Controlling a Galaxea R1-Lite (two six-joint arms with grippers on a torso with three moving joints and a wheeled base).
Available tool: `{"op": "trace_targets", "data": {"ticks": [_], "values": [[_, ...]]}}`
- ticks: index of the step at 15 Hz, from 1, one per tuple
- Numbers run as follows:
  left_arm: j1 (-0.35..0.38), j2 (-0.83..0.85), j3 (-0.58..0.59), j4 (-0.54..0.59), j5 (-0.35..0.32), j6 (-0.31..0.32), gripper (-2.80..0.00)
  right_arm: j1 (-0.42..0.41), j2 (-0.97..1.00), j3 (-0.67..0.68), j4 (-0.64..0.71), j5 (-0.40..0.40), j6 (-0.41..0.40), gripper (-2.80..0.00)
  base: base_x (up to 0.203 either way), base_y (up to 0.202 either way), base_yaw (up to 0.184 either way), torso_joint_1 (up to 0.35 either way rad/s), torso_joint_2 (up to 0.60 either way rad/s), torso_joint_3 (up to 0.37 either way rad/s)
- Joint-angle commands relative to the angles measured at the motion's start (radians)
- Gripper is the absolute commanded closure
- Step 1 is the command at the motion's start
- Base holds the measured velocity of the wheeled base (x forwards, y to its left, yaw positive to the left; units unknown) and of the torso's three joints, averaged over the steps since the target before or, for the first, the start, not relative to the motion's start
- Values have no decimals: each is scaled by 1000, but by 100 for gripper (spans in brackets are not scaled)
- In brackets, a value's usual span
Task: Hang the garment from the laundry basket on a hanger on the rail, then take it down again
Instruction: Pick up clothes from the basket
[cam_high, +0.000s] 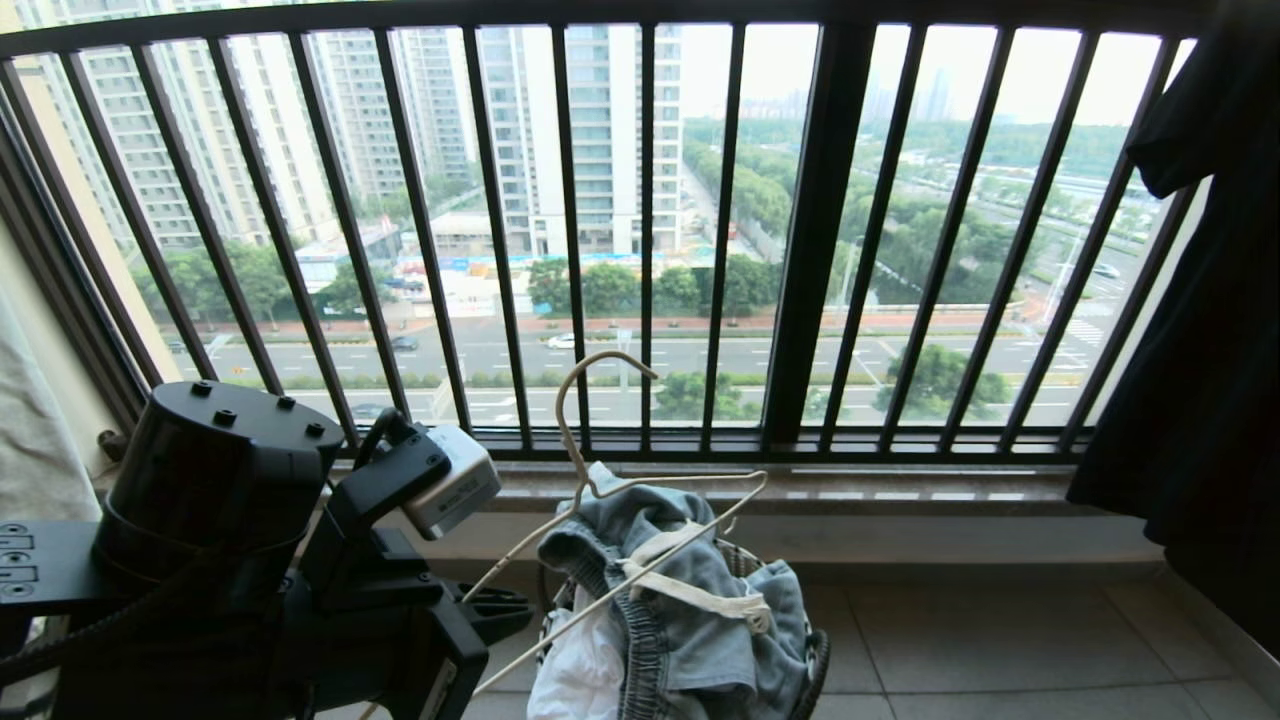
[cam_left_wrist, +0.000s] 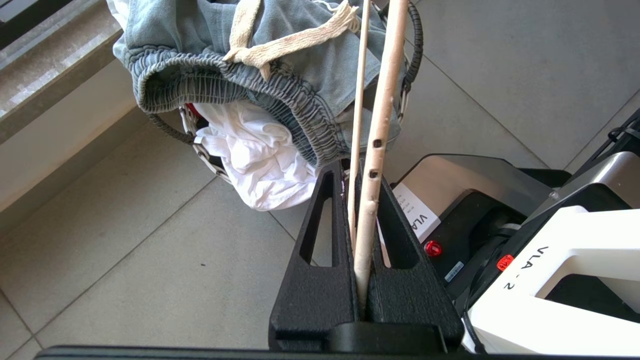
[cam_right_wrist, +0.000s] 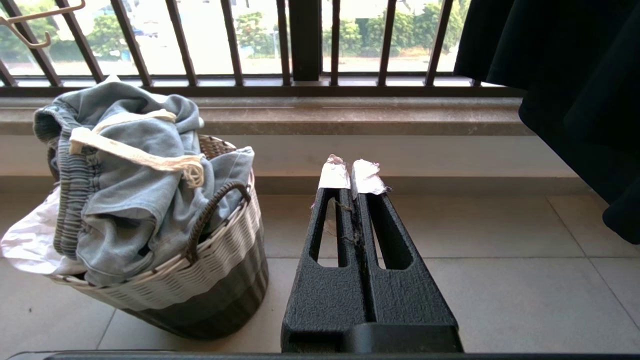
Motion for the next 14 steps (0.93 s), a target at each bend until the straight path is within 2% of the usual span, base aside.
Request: {"op": "trace_targets", "data": {"ticks": [1,7,14], "values": [[0,0,0,0,-1,1,0,0,0,0,0,0,0,0,0,0,0,0,0,0],[0,-3,-2,0,-2,1,0,0,0,0,0,0,0,0,0,0,0,0,0,-17],[0,-3,-5,0,-2,-1,0,0,0,-1,0,0,0,0,0,0,0,3,3,-186]]}}
